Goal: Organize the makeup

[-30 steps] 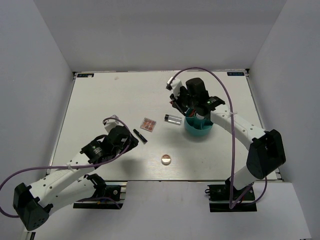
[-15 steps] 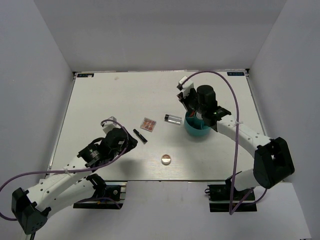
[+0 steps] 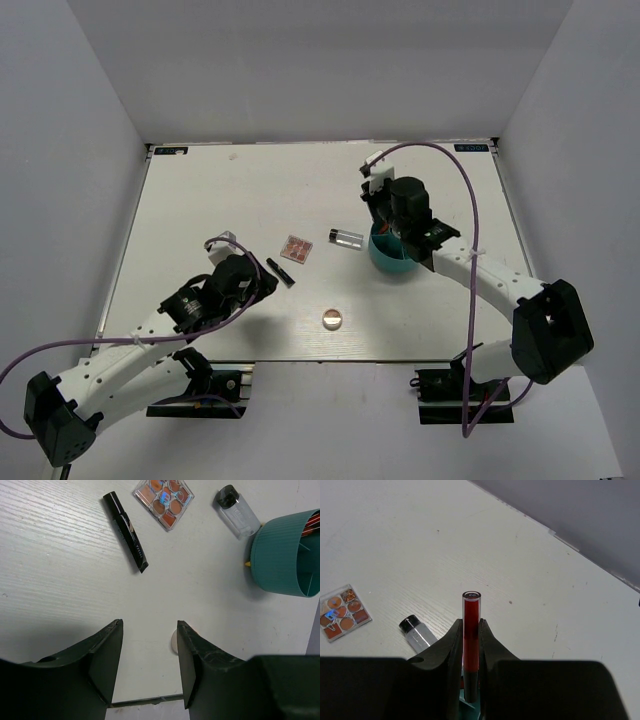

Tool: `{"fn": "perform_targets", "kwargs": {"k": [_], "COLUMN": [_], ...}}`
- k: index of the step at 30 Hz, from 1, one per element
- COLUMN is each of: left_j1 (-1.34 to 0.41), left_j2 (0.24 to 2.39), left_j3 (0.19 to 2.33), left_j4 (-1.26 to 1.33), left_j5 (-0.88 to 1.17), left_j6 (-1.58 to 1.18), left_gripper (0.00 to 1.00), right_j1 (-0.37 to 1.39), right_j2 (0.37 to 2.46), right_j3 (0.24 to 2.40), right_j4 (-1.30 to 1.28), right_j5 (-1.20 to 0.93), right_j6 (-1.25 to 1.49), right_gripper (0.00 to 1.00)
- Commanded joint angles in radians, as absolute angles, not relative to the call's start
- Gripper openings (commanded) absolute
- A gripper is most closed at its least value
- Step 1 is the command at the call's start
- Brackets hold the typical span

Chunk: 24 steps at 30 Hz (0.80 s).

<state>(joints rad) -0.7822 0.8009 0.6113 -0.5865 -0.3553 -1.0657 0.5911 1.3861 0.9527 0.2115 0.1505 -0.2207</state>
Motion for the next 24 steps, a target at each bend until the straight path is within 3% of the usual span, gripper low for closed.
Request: {"fn": "perform_targets", "kwargs": {"k": [1, 14, 24], "left_j1": [-0.784, -0.784, -0.784], "left_j2": [0.781, 0.752, 0.723], "left_j3": [0.589, 0.575, 0.557], "left_j4": [-0.552, -0.564, -0.572], "left_j5": [-0.353, -0.351, -0.356], "left_j6": [-1.055, -1.052, -1.058], "left_gripper": [0.57, 0.57, 0.57], "right_j1": [0.618, 0.663, 0.663], "right_j2": [1.355, 1.433, 1.465], "right_j3": [0.985, 1.028, 0.999], "right_j4": [0.232, 0.236, 0.25], "right_j5": [0.293, 0.491, 0.529], "right_j6": [-0.164, -0.046, -0.037], "right_gripper": [0.0, 0.0, 0.0]}}
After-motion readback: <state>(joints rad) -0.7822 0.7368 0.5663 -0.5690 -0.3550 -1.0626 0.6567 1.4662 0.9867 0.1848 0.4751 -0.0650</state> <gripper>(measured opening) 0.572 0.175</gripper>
